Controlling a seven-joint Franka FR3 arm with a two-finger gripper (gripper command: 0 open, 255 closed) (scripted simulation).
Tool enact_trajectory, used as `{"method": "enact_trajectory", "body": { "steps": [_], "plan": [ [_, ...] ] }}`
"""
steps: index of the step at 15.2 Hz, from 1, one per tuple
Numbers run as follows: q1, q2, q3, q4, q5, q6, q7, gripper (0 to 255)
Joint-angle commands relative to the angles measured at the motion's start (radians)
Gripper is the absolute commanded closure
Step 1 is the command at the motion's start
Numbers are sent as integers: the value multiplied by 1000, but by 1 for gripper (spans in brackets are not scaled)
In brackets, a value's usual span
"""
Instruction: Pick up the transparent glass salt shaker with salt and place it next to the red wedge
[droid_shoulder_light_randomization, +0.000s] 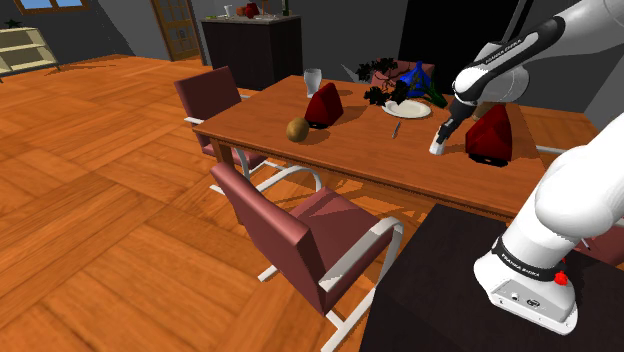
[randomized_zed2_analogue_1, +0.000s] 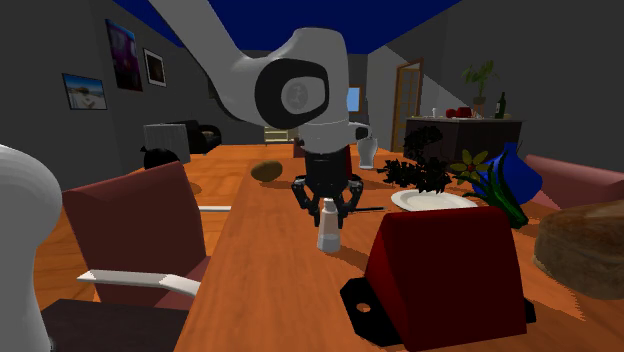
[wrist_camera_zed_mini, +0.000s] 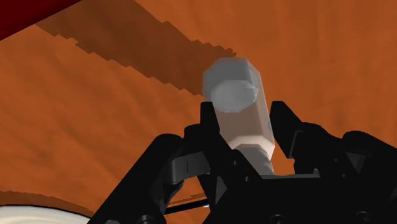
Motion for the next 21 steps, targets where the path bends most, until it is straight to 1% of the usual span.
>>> {"method": "enact_trajectory", "body": {
  "steps": [1,8,14,21],
  "plan": [
    [0,0,0,0,0,0,0,255],
    [0,0,-1,0,0,0,0,255],
    [-38,-73,45,32,-54,-98,48,255],
    [-63,-141,88,80,-85,-210,83,255]
  ]
}}
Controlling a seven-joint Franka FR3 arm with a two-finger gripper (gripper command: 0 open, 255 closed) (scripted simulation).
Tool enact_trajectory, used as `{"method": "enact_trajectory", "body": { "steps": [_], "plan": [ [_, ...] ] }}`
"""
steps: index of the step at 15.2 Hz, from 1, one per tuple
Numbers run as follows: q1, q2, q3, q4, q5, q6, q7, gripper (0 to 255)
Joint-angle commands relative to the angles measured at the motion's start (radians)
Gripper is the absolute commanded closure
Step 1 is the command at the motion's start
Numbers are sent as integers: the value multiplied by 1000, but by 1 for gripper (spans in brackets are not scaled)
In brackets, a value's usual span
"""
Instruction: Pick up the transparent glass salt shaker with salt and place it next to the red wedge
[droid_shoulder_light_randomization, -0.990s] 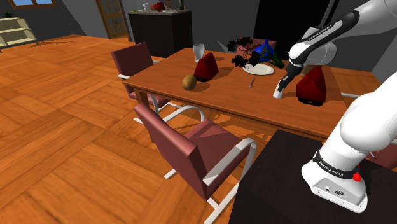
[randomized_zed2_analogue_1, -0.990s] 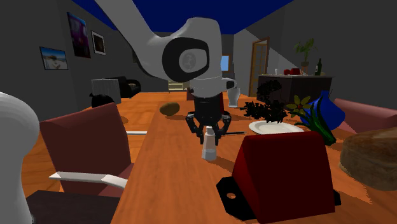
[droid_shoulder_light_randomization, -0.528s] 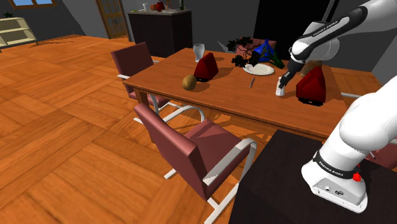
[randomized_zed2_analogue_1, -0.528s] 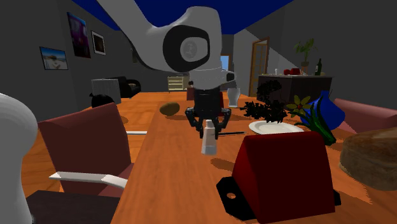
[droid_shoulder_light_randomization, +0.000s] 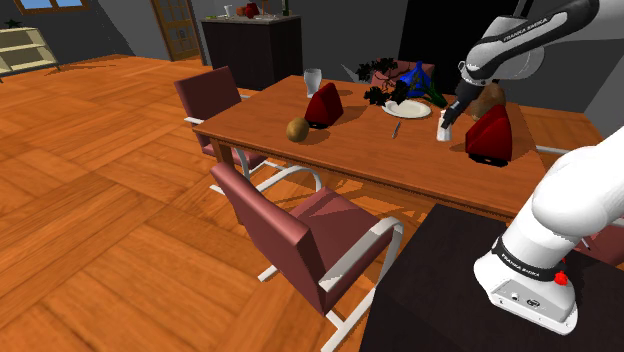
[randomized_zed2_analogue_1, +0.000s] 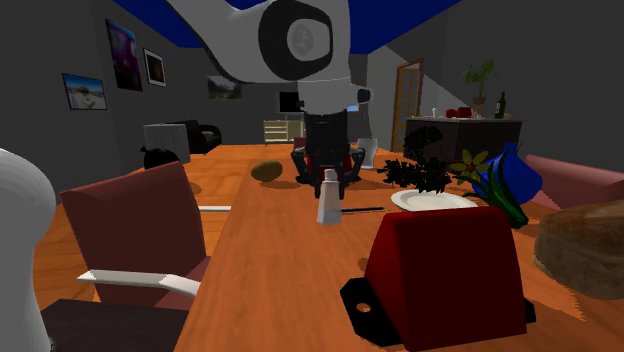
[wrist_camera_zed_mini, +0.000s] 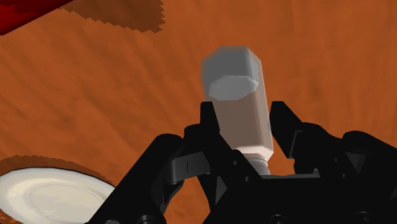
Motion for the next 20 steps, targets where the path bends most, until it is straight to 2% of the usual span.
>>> {"method": "enact_trajectory", "body": {
  "steps": [1,20],
  "plan": [
    [-6,-19,12,14,-7,-32,8,255],
    [-22,-118,93,197,-14,-310,47,255]
  ]
}}
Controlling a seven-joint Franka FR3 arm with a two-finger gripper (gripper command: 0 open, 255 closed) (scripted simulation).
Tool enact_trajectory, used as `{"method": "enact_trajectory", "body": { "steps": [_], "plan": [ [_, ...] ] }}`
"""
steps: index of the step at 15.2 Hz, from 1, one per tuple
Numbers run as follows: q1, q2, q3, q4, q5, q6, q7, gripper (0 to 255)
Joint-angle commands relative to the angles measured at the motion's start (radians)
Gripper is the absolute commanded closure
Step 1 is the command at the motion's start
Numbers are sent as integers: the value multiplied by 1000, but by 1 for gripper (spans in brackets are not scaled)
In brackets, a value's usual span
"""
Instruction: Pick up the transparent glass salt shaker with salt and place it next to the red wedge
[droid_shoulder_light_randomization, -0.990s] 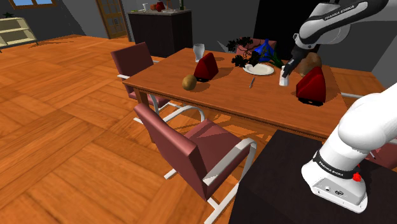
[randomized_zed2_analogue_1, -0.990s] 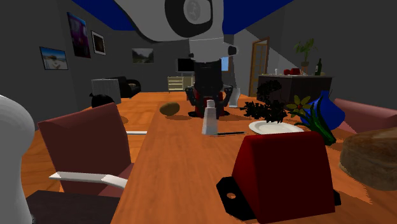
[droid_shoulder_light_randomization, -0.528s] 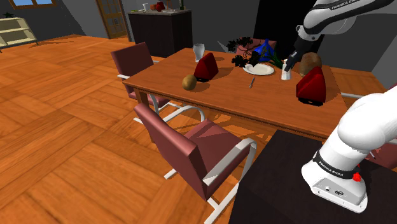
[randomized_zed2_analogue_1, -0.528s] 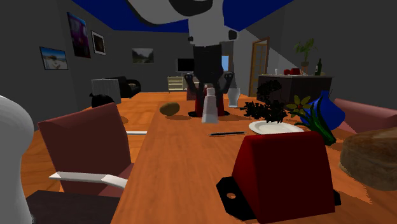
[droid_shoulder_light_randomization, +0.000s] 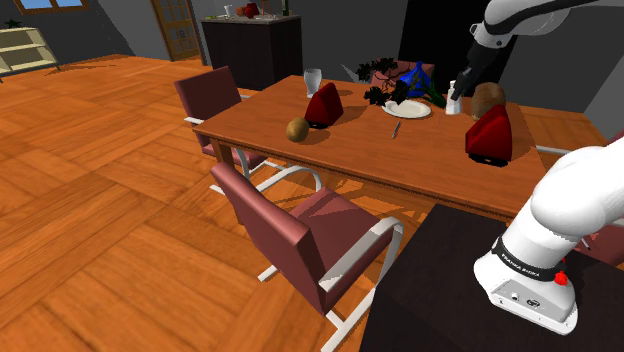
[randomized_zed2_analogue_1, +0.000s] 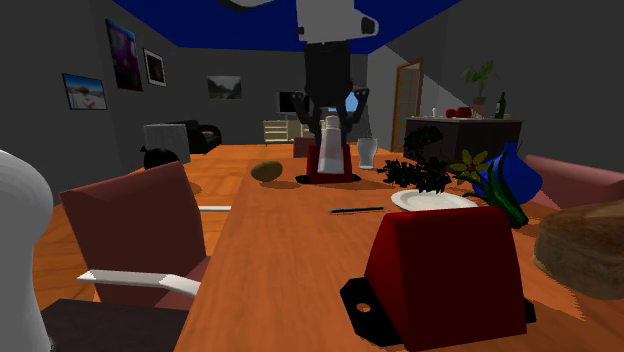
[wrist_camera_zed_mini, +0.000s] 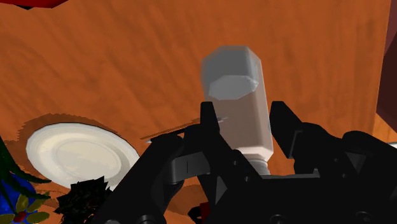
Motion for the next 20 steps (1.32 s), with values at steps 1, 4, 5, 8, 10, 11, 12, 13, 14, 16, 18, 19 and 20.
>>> {"method": "enact_trajectory", "body": {
  "steps": [1,4,5,8,10,11,12,13,14,16,18,19,20],
  "plan": [
    [0,-7,8,20,1,-27,4,255],
    [2,-12,17,56,4,-68,6,255],
    [2,-13,20,68,6,-82,7,255],
    [4,-16,28,106,10,-122,8,255],
    [19,8,37,132,23,-126,22,255],
    [32,33,43,147,35,-119,35,255],
    [46,59,49,163,47,-112,47,255],
    [59,85,54,181,59,-105,58,255],
    [72,112,59,200,72,-100,69,255],
    [96,167,68,241,98,-91,88,255],
    [119,225,77,287,125,-84,105,255],
    [129,255,80,312,138,-82,113,255],
    [139,285,84,338,153,-81,120,255]
  ]
}}
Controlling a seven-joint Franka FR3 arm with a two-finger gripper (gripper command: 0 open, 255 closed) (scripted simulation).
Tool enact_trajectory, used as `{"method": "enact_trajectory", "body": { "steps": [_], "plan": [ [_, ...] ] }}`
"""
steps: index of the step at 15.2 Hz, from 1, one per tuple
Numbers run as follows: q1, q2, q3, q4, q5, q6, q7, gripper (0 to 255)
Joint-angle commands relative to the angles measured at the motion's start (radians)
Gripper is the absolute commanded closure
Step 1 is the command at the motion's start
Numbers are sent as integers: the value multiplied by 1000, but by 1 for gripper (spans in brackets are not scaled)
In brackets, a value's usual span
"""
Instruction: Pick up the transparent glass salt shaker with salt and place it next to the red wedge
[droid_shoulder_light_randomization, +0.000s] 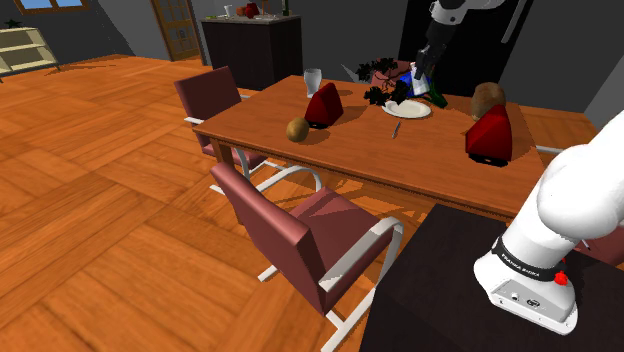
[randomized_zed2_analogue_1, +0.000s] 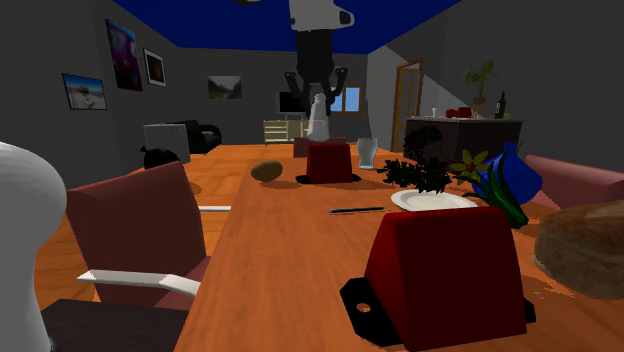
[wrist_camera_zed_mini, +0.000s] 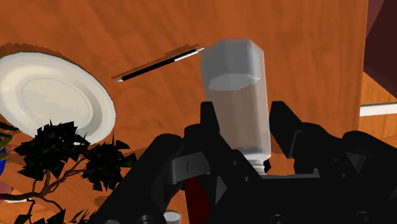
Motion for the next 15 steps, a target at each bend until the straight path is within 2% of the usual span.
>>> {"method": "enact_trajectory", "body": {
  "steps": [1,8,15],
  "plan": [
    [20,56,10,46,26,5,20,255],
    [62,287,35,278,131,-22,57,255],
    [55,550,69,605,233,-109,96,255]
  ]
}}
